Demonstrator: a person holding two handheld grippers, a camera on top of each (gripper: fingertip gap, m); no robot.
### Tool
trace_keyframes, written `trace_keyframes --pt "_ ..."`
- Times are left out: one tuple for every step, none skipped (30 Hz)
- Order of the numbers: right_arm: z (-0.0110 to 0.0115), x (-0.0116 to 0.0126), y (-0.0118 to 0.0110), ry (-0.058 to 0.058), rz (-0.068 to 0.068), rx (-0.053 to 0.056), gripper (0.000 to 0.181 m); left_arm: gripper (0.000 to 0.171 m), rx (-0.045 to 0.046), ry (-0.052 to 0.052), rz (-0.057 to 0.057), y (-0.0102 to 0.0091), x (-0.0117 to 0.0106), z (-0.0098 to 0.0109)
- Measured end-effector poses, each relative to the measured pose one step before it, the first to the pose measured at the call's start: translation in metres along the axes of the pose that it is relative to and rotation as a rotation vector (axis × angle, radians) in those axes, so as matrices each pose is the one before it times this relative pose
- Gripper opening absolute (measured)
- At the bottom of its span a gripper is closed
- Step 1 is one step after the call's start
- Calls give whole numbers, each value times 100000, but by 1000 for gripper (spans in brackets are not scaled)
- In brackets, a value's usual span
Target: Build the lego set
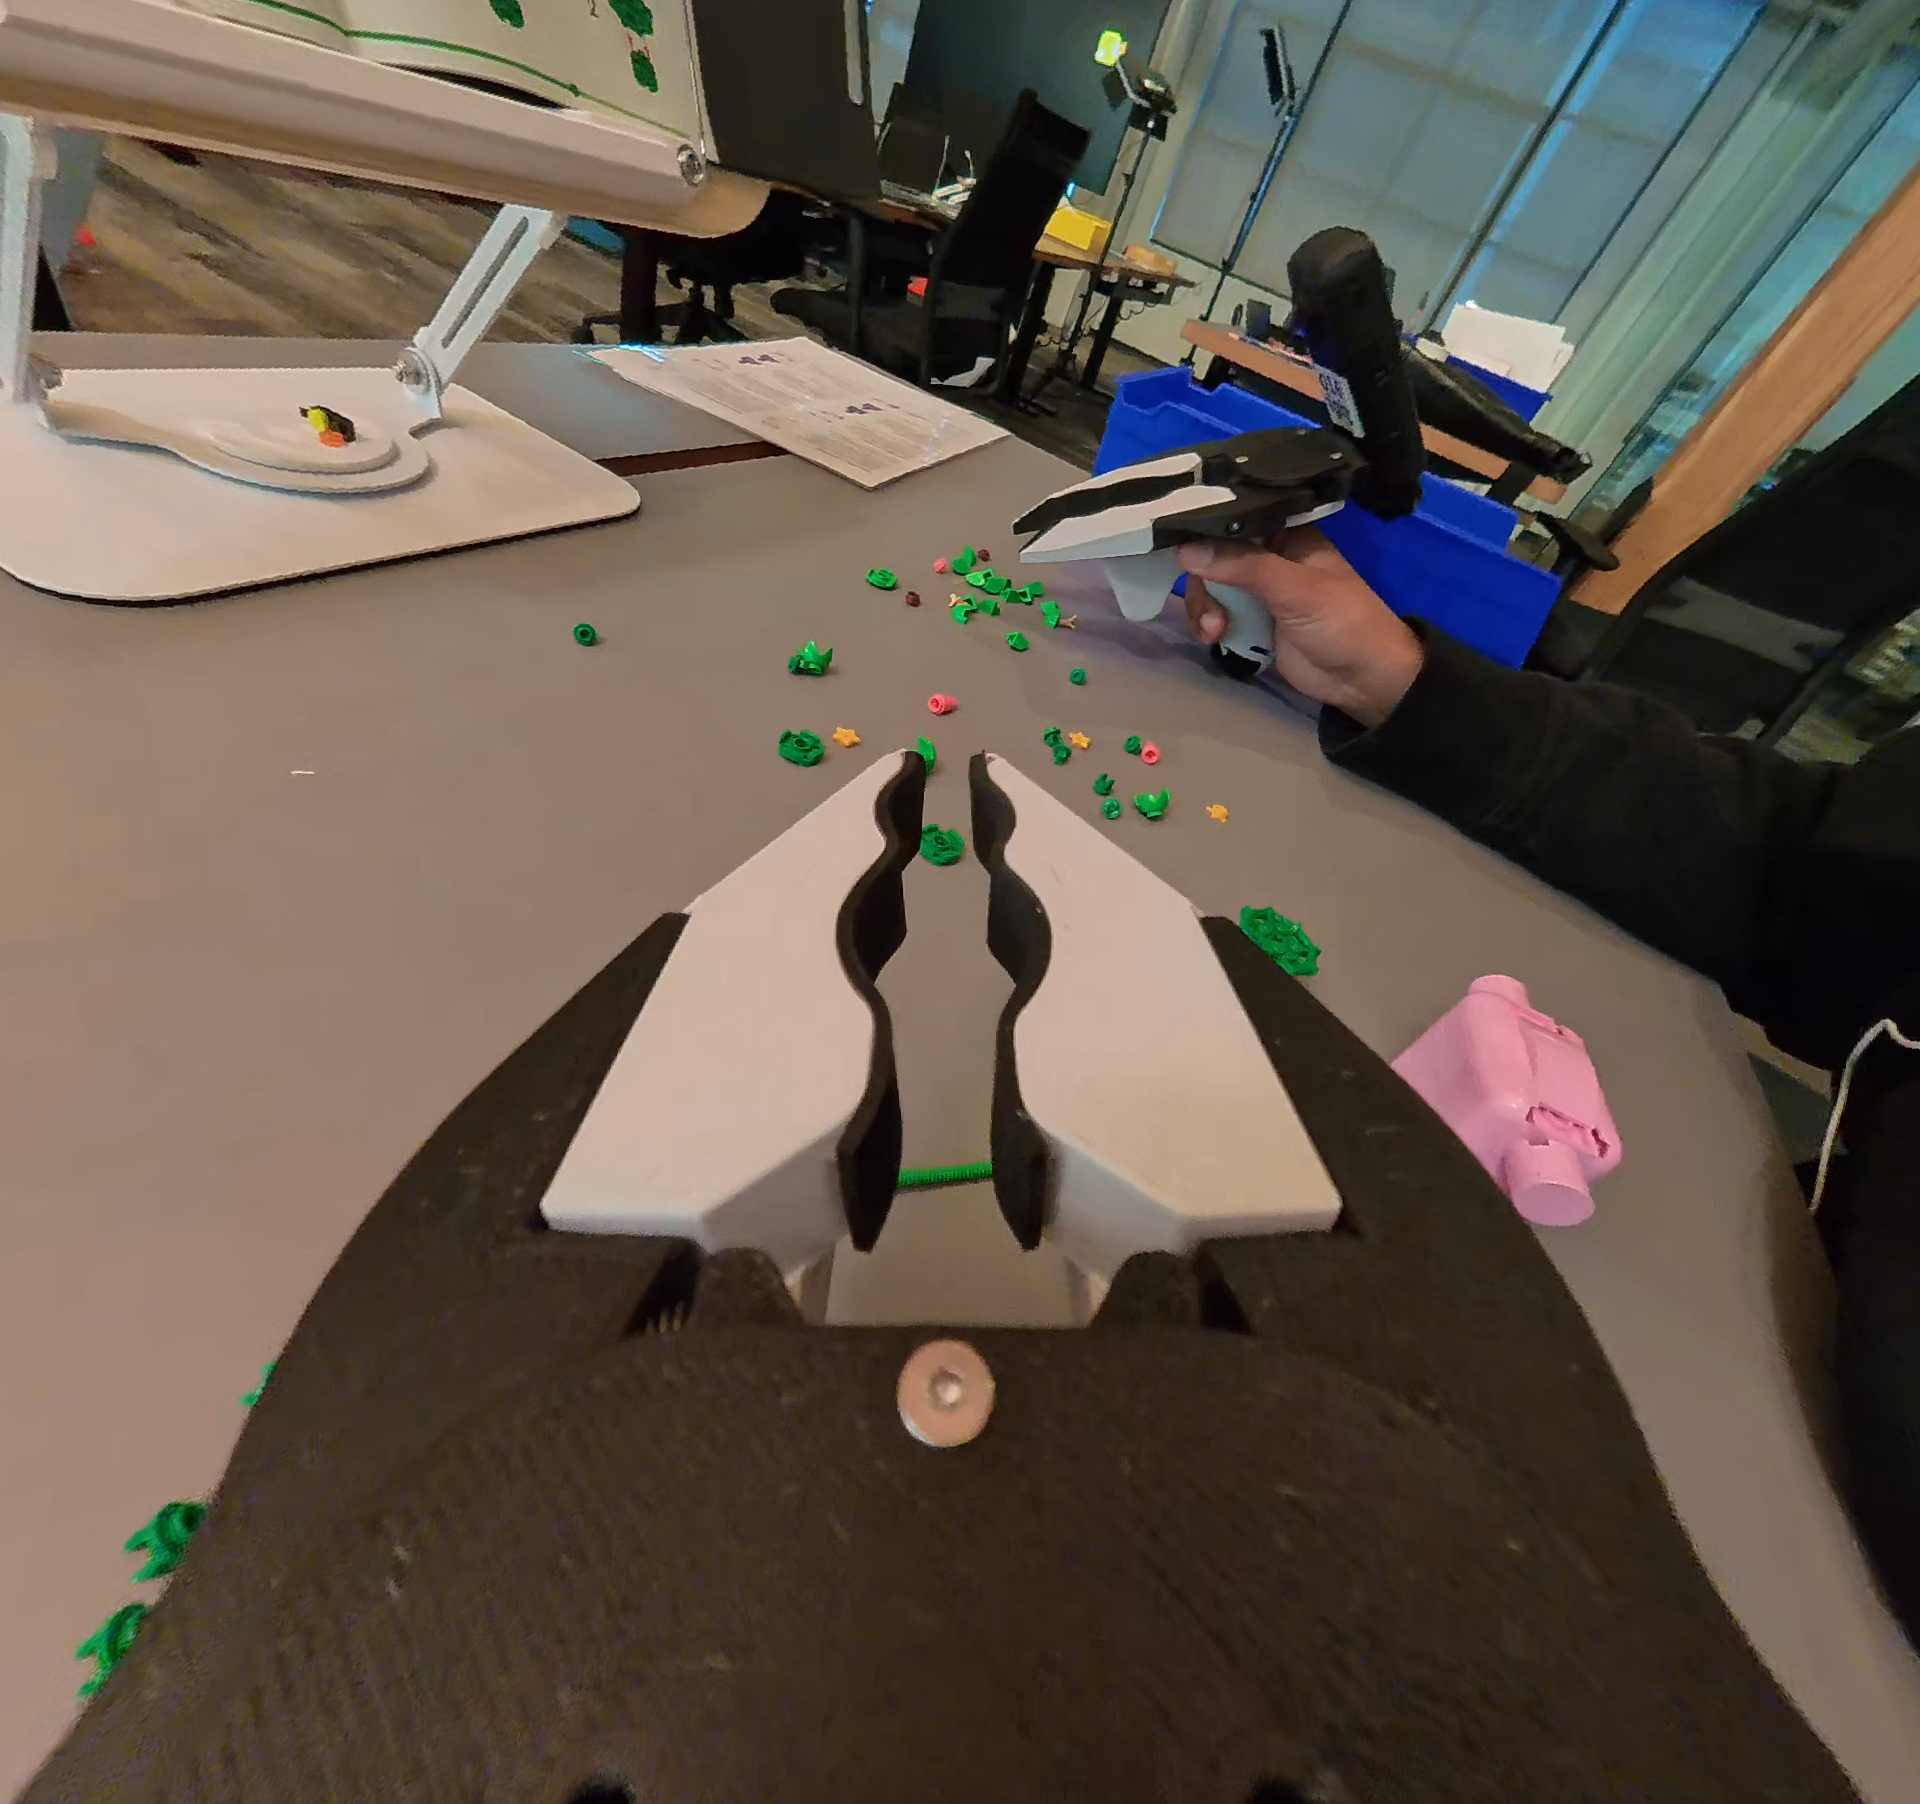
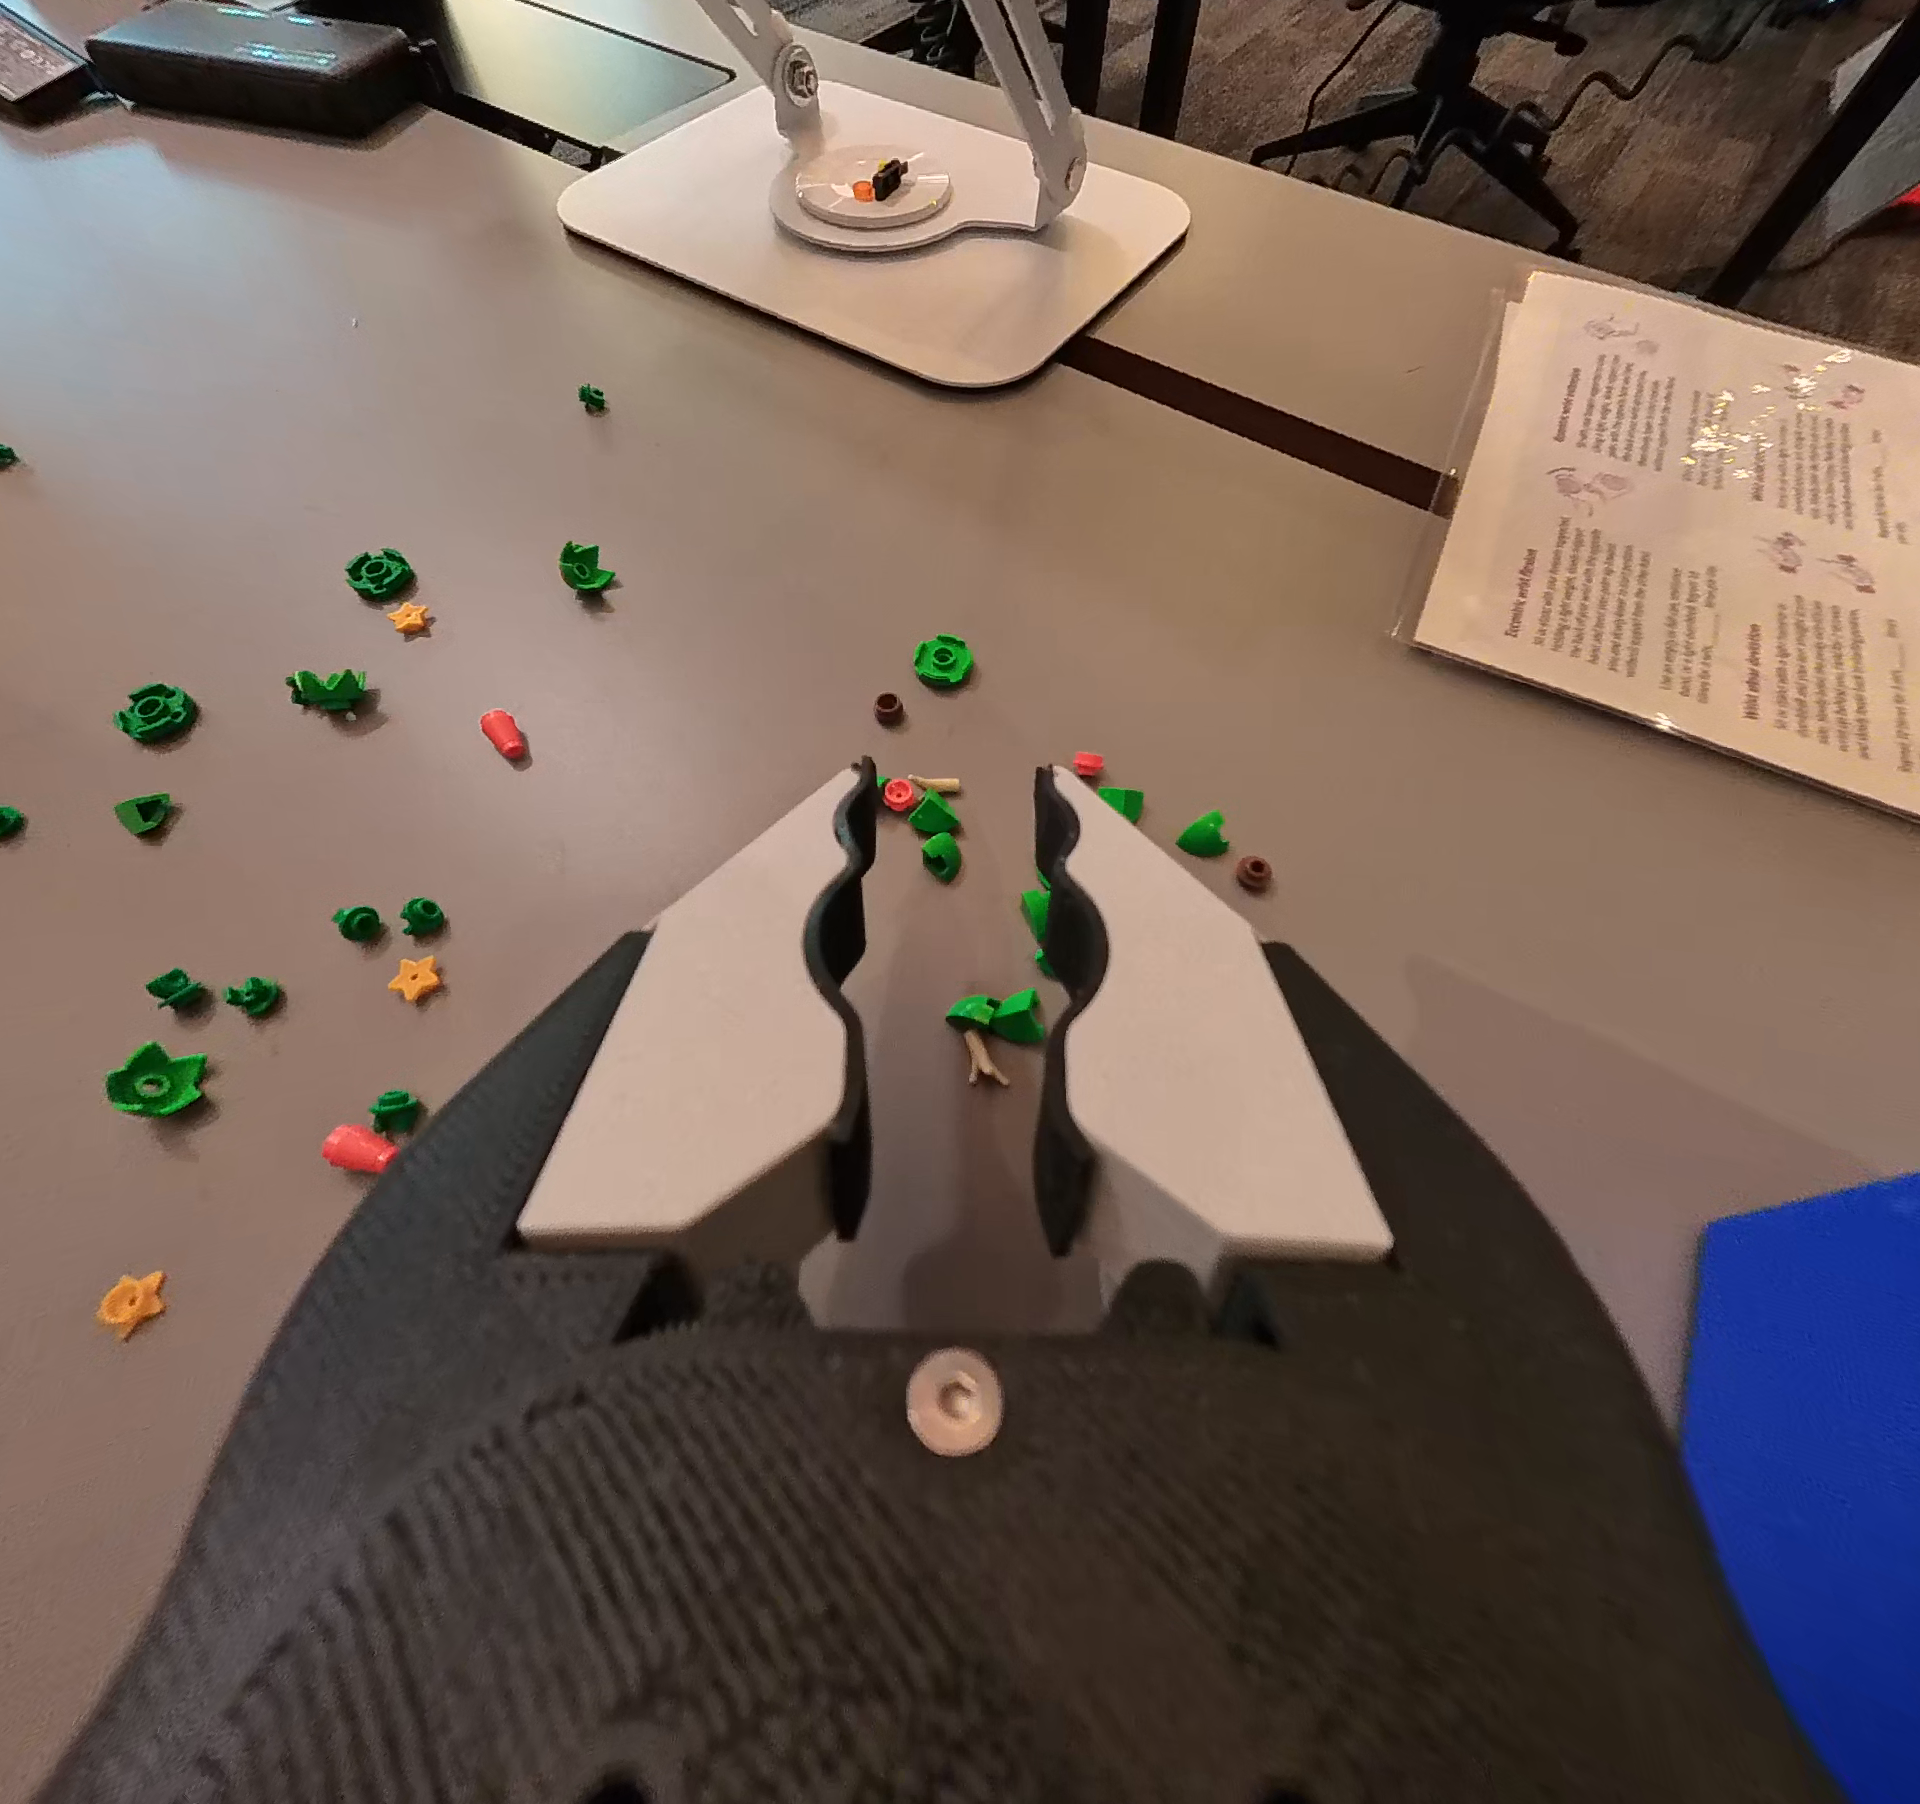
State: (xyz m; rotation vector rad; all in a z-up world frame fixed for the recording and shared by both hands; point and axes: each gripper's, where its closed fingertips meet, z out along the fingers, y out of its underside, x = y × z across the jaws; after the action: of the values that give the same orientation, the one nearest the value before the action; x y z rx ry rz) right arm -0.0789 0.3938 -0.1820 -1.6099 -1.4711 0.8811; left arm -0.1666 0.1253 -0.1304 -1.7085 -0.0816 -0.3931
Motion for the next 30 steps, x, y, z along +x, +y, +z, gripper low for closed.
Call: trace_keyframes --pt "-20 -19 -15 -178 92 144 29 5 -44 87 -385 41 -79 4" --pt "-22 -27 -23 -356 155 223 29 5 -274 -244 -32 84 -138 12" --pt "-37 -32 -36 -460 190 317 28 5 -575 -647 121 162 -244 22" --pt "-35 -32 -40 -427 253 344 28 6 -341 -145 -1083 67 -186 33" --pt "-29 -5 -38 -319 341 290 28 6 191 1598 -1261 -29 49 -10" --pt "-32 -9 -15 -361 321 187 28 7 473 632 -1279 -56 -65 -49" --pt "-17 -15 -21 -245 188 170 28 7 820 233 -726 -111 -45 -89" --pt "-13 8 -17 10 65 121 28 7 767 -56 -300 -100 -36 -68" --pt "-1 0 1 31 -74 -4 28 7 375 -84 -67 -53 -32 -51" --pt "5 -14 1 82 -209 -23 28 7 -27 -88 -16 4 -11 -2" --pt "6 -7 15 107 -261 -62 28 7 -126 92 19 22 3 21" --pt "8 -19 7 51 -221 -99 28 7 -247 67 78 32 14 35" --pt "7 -13 15 59 -133 -65 28 7 -173 -13 144 19 14 22" --pt "-1 0 2 44 -55 -8 28 7 -46 -72 179 7 8 2" --pt "-1 -2 -15 -16 -4 43 28 7 2 -31 138 0 17 6" --pt "-15 3 -14 -44 33 97 28 7 0 20 74 -6 10 1" --pt "-20 3 -17 -38 55 151 28 7 -7 108 -9 2 23 11" --pt "-16 4 -25 -15 85 206 28 7 -39 196 -67 14 34 20" --pt "-27 8 -35 11 98 244 28 7 -67 176 -63 10 42 29" --pt "-23 23 -24 42 84 230 28 7 -95 96 18 13 18 15" --pt "-30 5 -29 37 51 208 28 7 -64 -44 82 13 5 10" --pt "-19 9 -21 53 4 180 28 7 25 -74 67 -10 -2 3" --pt "-15 5 -15 59 -67 109 28 7 30 -56 29 1 1 -5" --pt "-2 -6 -1 135 -216 18 29 7 16 -25 -30 -2 -1 1" --pt "7 -18 5 283 -476 -69 29 7 7 -18 -104 -4 -4 -2" --pt "19 -25 21 360 -680 -177 29 7 5 -12 -87 4 -10 9" --pt "23 -48 42 241 -597 -304 29 7 21 -61 -24 -1 -5 -8" --pt "39 -80 54 21 -471 -393 29 7 48 -123 -36 -7 -15 3" --pt "31 -63 40 67 -454 -336 29 8 39 12 -73 -3 -15 -1" --pt "11 -34 23 170 -493 -188 29 8 34 48 -108 -11 -4 -2"
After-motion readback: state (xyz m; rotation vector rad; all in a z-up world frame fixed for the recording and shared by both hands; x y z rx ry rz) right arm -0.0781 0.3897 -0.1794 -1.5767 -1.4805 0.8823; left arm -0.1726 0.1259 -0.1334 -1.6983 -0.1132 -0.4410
